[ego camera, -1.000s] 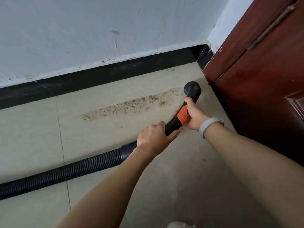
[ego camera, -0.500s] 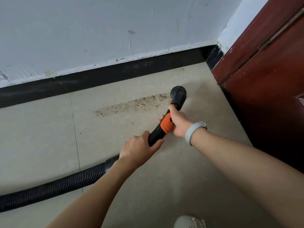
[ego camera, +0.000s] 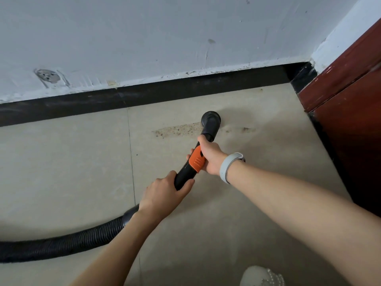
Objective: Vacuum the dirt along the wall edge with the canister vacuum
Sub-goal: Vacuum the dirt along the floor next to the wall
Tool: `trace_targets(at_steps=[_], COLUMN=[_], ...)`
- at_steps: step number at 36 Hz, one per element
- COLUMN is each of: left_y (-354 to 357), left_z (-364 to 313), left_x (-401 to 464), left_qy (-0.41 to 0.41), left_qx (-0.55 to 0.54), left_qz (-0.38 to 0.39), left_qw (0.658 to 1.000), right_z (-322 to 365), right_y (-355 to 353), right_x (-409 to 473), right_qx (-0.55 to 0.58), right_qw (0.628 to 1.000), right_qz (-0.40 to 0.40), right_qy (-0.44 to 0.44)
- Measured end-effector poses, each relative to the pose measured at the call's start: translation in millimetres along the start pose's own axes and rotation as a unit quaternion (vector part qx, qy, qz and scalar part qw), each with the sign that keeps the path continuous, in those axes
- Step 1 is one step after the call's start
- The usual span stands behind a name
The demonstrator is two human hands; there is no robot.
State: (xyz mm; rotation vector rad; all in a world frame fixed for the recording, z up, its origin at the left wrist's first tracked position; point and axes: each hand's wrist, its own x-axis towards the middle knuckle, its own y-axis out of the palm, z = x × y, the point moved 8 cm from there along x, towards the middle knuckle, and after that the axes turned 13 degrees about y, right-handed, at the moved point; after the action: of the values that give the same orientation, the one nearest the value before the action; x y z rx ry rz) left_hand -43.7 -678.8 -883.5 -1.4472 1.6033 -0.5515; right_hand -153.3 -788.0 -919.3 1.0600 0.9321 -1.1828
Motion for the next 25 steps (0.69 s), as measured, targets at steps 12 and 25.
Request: trace_targets(at_steps=[12, 25], left_y=[-34.8, -56.8], left_z=[60.8, 112.1], left_x=[-51.2, -95.8], left_qy=[-0.089, -0.144], left_qx=[-0.036, -0.082], left_qz=[-0.078, -0.138], left_qw=[0.992, 0.977], right_z=[-33.3, -67.0], right_y=[84.0, 158.4], right_x=[-2.6, -6.6], right_qx=[-0.065, -0.182], right_qw=[0.998, 0.983], right_qz=[0.019, 0.028], right_qy=[0.02, 0.006])
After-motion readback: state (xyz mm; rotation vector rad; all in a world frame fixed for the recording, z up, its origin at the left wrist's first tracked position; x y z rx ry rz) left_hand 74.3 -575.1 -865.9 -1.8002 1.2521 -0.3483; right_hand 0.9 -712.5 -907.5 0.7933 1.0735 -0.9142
